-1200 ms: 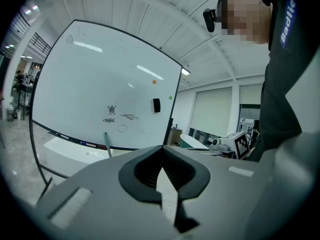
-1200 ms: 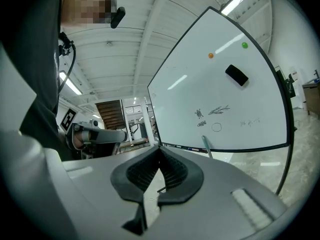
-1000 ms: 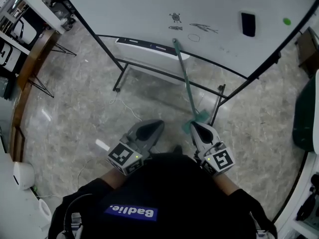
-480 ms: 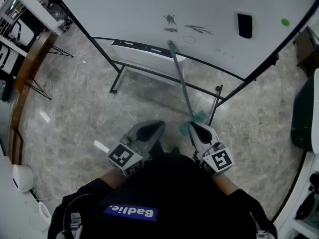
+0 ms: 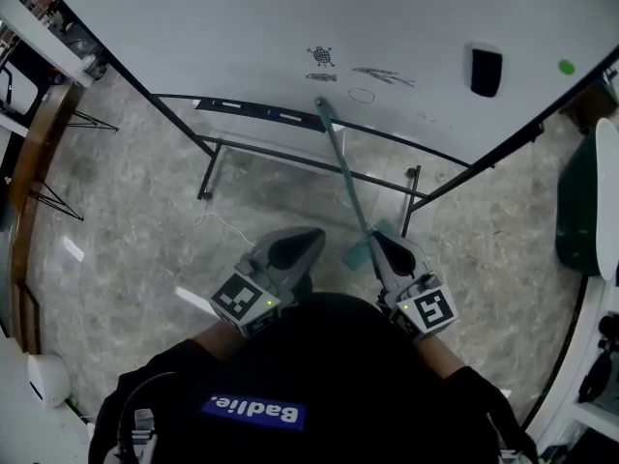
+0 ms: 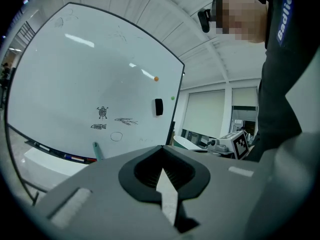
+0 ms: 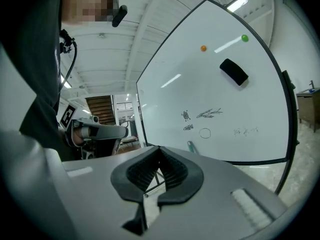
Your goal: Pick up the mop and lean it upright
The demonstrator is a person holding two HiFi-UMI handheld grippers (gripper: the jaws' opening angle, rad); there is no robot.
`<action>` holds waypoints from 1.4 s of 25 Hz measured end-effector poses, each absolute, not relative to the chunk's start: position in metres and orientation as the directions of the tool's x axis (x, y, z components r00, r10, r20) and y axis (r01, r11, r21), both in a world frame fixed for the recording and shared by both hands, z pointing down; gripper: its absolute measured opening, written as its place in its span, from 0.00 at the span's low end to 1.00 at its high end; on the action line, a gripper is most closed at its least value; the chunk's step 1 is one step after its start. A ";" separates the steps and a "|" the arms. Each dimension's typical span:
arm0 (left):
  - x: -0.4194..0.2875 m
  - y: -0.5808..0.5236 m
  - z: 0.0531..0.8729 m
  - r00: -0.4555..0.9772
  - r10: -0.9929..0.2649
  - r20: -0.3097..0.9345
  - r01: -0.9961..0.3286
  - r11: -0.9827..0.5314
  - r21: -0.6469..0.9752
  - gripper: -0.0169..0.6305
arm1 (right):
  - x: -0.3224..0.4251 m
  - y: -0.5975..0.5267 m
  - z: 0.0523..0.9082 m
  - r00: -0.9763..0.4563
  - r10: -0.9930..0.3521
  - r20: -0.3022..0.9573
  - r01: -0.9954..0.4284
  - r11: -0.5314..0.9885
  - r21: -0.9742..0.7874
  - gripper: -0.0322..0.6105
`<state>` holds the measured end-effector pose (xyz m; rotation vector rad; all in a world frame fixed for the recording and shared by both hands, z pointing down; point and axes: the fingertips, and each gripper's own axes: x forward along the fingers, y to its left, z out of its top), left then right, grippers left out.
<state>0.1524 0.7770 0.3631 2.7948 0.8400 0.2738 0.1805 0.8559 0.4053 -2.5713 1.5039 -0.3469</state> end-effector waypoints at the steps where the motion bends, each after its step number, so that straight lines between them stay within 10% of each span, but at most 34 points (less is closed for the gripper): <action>1: 0.161 0.771 0.364 0.814 0.568 0.118 0.529 -0.811 0.251 0.06 | 0.188 0.850 0.406 0.480 -0.868 0.128 -0.835 -0.497 -0.238 0.06; 35: 0.293 0.654 0.379 0.703 0.709 0.051 0.660 -0.678 0.324 0.06 | 0.323 0.741 0.434 0.633 -0.720 0.285 -0.723 -0.681 -0.117 0.20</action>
